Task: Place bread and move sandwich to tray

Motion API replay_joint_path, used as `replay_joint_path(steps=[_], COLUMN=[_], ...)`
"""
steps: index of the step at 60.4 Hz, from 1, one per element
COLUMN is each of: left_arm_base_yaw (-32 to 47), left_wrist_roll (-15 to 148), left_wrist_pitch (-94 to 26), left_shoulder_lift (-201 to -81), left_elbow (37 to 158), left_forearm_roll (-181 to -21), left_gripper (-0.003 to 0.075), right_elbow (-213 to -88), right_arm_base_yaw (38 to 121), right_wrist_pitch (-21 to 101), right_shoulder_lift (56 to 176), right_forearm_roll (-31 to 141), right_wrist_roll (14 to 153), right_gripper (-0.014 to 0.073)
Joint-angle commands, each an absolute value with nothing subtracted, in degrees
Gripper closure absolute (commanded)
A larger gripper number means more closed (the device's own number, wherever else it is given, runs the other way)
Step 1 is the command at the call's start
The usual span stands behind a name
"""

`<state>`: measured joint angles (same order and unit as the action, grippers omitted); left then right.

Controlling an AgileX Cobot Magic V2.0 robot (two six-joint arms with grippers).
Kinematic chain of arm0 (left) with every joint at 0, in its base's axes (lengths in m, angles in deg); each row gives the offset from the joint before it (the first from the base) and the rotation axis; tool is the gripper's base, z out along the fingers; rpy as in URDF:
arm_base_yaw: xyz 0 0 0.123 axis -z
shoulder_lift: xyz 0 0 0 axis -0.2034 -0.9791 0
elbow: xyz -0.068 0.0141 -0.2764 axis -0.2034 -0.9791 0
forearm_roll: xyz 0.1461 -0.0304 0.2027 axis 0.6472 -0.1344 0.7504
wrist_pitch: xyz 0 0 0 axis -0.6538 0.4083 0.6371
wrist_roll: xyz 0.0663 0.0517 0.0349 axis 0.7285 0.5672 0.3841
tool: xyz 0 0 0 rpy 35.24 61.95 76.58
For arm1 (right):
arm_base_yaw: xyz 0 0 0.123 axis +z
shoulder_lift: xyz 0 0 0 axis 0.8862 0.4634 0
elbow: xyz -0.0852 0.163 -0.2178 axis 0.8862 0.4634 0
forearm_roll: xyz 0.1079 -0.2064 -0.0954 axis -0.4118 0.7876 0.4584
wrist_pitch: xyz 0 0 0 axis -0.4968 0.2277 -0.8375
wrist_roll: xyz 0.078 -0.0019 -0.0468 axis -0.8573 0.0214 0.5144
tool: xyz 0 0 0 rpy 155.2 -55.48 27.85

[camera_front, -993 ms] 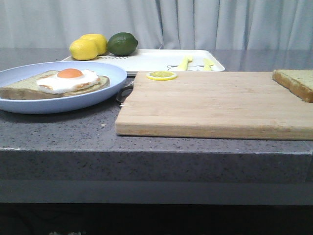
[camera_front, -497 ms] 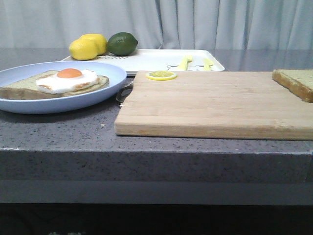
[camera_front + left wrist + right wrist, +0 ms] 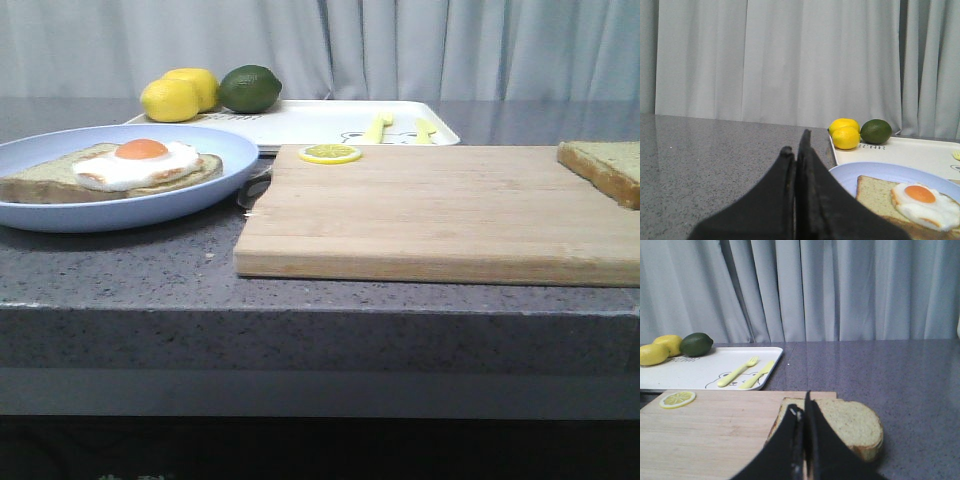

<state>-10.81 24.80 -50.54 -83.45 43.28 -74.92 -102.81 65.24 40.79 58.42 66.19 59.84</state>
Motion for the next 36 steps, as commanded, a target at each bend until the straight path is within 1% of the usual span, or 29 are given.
replay_joint_path(steps=[1, 8, 11, 21, 30, 33, 35, 36], left_arm_base_yaw=[-11.0, -11.0, -11.0, -11.0, -11.0, -11.0, -11.0, -11.0], left_wrist_roll=[24.4, 24.4, 24.4, 24.4, 24.4, 24.4, 24.4, 24.4], left_wrist_pitch=[-49.7, -39.9, -38.2, -38.5, -38.5, -38.5, -38.6, -38.7], left_shoulder_lift=[-85.9, -94.7, -98.9, -110.9, -114.0, -114.0, -114.0, -114.0], left_elbow=[51.0, 61.4, 64.9, 71.5, 72.3, 72.3, 72.3, 72.3], left_forearm_roll=[-75.6, -75.6, -75.0, -73.0, -73.0, -73.0, -73.0, -73.0], left_gripper=[0.0739, 0.0739, 0.0739, 0.0739, 0.0738, 0.0732, 0.0712, 0.0691], right_elbow=[-110.8, -118.7, -121.6, -128.4, -129.1, -129.1, -129.1, -129.1], right_arm_base_yaw=[65.3, 65.3, 65.3, 65.3, 65.3, 65.3, 65.3, 65.3], right_wrist_pitch=[40.4, 40.0, 40.0, 39.1, 39.6, 39.5, 39.6, 39.6], right_shoulder_lift=[62.9, 71.1, 74.7, 85.4, 88.4, 88.3, 88.2, 88.2], right_forearm_roll=[69.8, 73.2, 73.2, 71.7, 71.4, 71.4, 71.4, 71.4], right_wrist_roll=[59.8, 59.8, 59.8, 59.8, 59.8, 59.8, 59.8, 59.8], right_gripper=[0.0670, 0.0670, 0.0670, 0.0670, 0.0662, 0.0626, 0.0577, 0.0538])
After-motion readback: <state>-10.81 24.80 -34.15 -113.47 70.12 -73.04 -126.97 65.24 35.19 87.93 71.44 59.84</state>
